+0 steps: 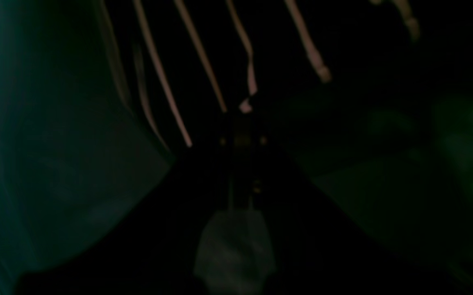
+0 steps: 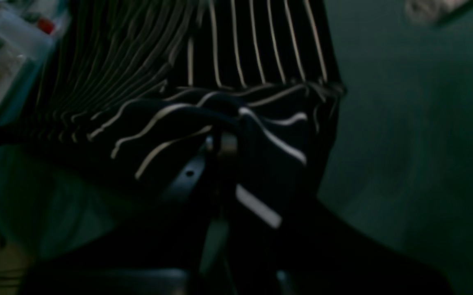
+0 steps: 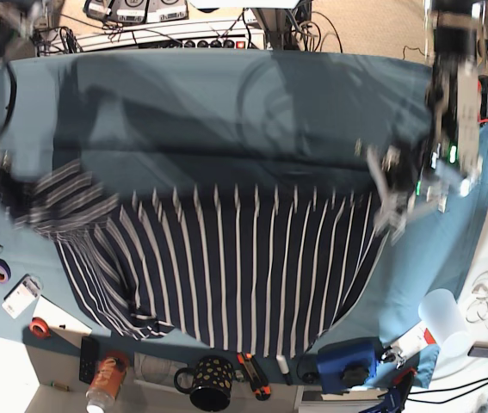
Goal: Layout the t-shirt on the table in an organized manner, then fold the t-shirt properly
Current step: 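Drag the held shirt with both grippers back across the table, laying it flat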
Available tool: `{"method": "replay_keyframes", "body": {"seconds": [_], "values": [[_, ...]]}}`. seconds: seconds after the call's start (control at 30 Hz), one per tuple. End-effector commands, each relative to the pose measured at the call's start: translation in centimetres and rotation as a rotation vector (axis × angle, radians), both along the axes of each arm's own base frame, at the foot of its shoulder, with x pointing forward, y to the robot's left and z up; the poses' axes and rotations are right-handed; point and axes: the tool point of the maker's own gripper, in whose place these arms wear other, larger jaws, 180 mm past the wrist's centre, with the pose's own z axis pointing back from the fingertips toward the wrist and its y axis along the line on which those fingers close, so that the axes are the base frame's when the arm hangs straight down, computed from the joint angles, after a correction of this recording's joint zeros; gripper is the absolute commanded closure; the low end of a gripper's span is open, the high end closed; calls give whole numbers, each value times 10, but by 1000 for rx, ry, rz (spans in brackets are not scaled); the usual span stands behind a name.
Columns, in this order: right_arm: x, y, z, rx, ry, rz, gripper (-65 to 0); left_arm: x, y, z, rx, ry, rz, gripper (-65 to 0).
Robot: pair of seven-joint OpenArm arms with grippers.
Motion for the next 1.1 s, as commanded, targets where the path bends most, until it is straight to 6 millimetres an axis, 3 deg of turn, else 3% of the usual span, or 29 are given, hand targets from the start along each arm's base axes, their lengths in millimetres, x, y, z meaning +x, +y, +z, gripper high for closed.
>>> {"method": "replay_keyframes", "body": {"seconds": [0.0,0.23,0.37,0.63,0.83,1.07], "values": [[-2,-3,18,-25,-50,11,0,-1,15,9,40,-31,19,0],[-52,17,-15,15,75,94,0,-61,41,13,77,-10,82,0],[-76,21,-34,43,155,98,0,-85,45,18,54,0,102,0],[-129,38,-75,143,299,57,0,-149,47,-7,44,133,114,0],[-144,39,-83,152,342,47,0,-174,56,-17,103,166,113,0],[-145,38,-86,137,354,44,0,-170,61,-16,133,140,118,0]]}}
